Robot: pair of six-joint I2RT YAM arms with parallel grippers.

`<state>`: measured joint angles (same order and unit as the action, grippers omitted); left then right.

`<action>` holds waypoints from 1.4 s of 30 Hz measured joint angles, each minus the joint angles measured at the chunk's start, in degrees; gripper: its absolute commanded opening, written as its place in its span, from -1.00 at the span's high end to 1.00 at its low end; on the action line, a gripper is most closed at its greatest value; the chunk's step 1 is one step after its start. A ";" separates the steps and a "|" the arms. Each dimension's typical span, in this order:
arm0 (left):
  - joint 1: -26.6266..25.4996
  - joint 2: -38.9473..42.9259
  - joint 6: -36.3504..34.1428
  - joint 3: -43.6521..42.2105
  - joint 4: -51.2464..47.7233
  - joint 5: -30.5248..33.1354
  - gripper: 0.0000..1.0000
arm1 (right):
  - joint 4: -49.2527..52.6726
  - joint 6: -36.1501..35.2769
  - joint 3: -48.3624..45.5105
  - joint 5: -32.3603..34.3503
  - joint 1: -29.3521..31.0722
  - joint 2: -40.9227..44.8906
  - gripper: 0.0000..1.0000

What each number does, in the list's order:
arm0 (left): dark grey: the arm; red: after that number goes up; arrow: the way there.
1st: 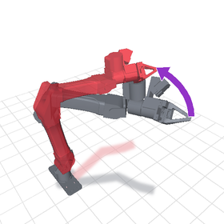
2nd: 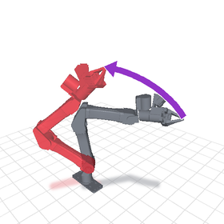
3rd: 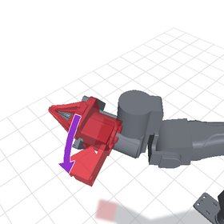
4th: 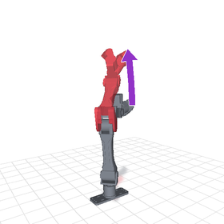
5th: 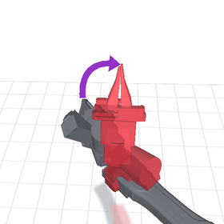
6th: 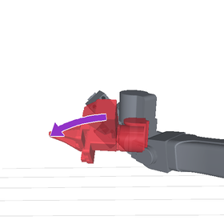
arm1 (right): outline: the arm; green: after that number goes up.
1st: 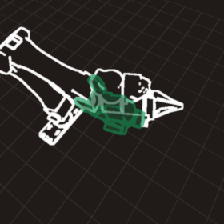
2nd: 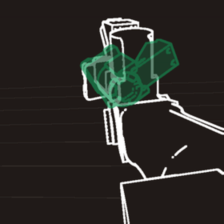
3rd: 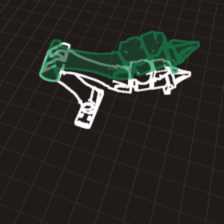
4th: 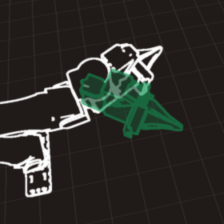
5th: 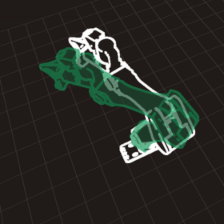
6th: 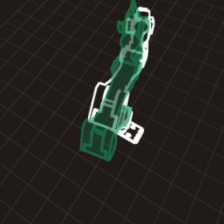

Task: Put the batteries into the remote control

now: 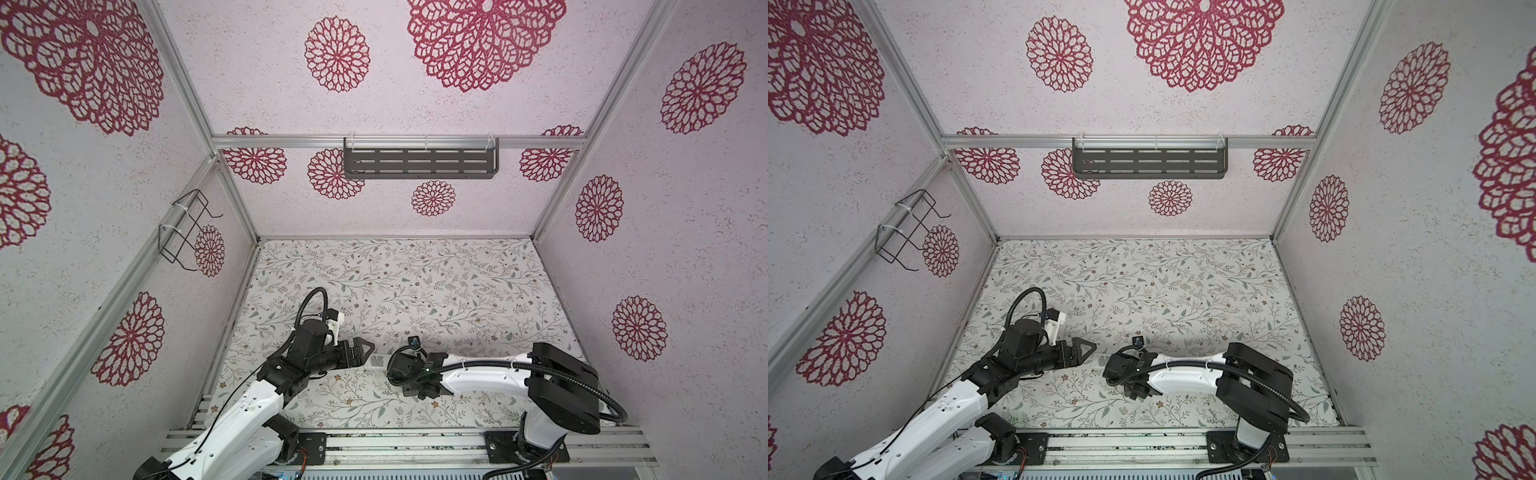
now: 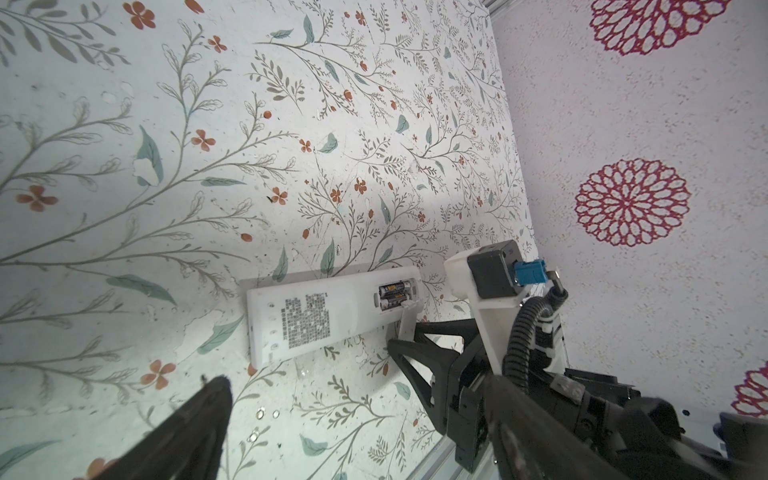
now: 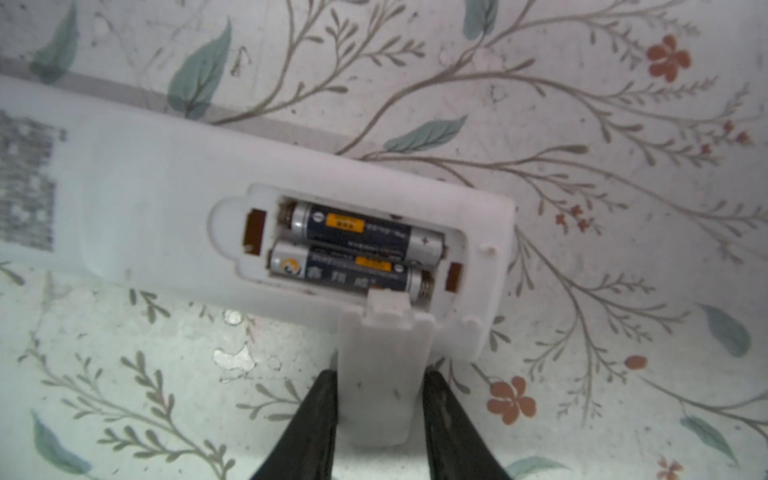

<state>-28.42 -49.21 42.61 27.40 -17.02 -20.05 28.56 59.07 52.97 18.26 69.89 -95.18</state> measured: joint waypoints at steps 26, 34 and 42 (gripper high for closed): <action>0.04 2.34 -0.26 0.00 -0.90 2.08 -0.95 | 6.34 -30.51 8.02 -6.69 -8.24 7.45 0.09; 0.09 3.41 -0.26 0.00 -1.09 2.58 -0.95 | 4.92 -20.61 2.47 -8.46 -6.93 8.57 -0.03; 0.09 1.92 -0.48 0.00 -0.74 1.66 -0.95 | 3.85 -11.23 2.27 -7.69 -2.64 5.84 -0.01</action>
<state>-28.34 -47.29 42.13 27.40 -17.76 -18.39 32.40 47.83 55.24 10.57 67.24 -89.34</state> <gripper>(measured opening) 0.974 0.509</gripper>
